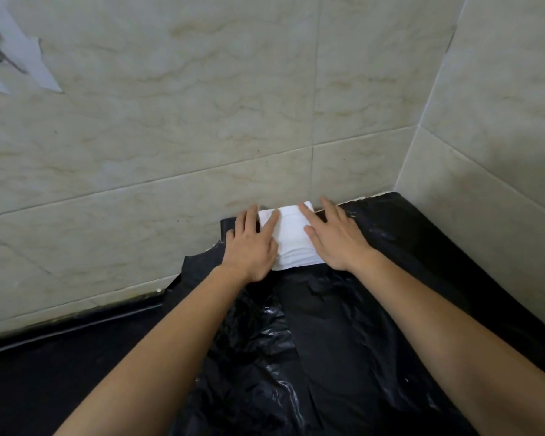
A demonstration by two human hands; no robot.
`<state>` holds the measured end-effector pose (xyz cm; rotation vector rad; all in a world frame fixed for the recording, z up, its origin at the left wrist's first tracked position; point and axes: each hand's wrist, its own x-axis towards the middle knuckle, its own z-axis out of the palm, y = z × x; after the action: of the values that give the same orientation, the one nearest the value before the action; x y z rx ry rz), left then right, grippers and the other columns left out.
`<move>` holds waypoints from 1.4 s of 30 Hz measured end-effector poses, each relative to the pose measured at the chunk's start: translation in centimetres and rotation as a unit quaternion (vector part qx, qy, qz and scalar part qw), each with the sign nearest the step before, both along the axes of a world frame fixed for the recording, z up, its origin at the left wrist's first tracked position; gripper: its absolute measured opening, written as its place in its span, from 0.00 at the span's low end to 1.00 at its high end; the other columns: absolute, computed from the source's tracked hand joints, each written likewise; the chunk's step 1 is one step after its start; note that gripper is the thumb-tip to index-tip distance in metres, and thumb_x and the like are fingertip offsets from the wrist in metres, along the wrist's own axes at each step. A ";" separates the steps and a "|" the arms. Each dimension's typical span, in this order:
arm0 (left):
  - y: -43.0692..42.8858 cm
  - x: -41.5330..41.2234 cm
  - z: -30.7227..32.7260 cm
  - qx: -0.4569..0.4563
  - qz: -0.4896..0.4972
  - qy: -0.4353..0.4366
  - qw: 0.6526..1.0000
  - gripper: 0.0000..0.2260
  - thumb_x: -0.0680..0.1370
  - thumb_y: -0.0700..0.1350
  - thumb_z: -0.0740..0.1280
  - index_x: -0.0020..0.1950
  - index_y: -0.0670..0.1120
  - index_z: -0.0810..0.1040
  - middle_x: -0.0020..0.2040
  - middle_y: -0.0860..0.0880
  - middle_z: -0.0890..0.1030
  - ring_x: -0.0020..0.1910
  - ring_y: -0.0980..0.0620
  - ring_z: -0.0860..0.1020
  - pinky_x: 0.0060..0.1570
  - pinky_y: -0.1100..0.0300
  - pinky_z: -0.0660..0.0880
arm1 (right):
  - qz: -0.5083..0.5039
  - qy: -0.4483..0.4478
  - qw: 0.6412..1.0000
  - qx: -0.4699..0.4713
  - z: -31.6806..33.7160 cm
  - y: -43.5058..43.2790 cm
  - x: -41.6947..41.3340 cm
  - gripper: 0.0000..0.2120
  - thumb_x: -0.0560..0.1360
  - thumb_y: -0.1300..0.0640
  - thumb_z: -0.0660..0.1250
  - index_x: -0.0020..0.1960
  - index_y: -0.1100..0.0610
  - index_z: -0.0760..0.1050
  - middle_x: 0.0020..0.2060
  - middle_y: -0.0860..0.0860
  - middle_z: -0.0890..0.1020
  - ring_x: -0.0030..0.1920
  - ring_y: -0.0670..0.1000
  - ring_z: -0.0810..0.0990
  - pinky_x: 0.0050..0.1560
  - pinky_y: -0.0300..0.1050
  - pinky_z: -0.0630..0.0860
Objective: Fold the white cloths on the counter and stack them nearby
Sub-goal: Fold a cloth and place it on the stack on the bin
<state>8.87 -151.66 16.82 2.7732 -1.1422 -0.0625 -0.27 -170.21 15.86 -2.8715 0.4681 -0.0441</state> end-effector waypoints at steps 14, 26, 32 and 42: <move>7.0 0.3 4.5 -0.218 0.052 -0.007 0.975 0.25 0.83 0.48 0.53 0.81 0.49 0.55 0.79 0.39 0.57 0.77 0.39 0.57 0.74 0.47 0.54 | -0.028 -0.213 0.973 0.081 6.3 3.5 -0.3 0.26 0.85 0.49 0.52 0.81 0.51 0.52 0.77 0.59 0.60 0.76 0.60 0.60 0.73 0.56 0.61; 39.4 -3.3 5.3 -0.083 0.340 -0.085 0.933 0.28 0.81 0.50 0.58 0.80 0.49 0.54 0.80 0.39 0.52 0.78 0.38 0.53 0.71 0.39 0.58 | 0.221 -0.161 0.958 0.086 6.3 32.7 6.5 0.26 0.84 0.45 0.54 0.77 0.56 0.61 0.69 0.58 0.70 0.67 0.60 0.70 0.66 0.55 0.70; 58.0 -7.9 5.1 -0.081 0.428 -0.110 0.893 0.27 0.81 0.50 0.58 0.80 0.48 0.56 0.80 0.40 0.54 0.78 0.40 0.52 0.72 0.40 0.57 | 0.303 -0.167 0.935 0.072 6.1 51.0 7.4 0.26 0.82 0.46 0.58 0.76 0.57 0.63 0.66 0.58 0.71 0.65 0.60 0.71 0.64 0.55 0.71; 92.1 -16.2 4.5 -0.031 0.524 -0.109 0.844 0.26 0.82 0.51 0.56 0.79 0.48 0.58 0.79 0.41 0.57 0.78 0.42 0.55 0.71 0.42 0.59 | 0.419 -0.124 0.896 0.075 4.7 88.1 6.0 0.28 0.82 0.45 0.58 0.78 0.54 0.59 0.73 0.56 0.66 0.71 0.58 0.67 0.69 0.54 0.68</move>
<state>-7.37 -59.59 21.35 2.9618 0.4688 0.4013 5.72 -82.10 20.54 -2.6087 -0.7845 -0.2074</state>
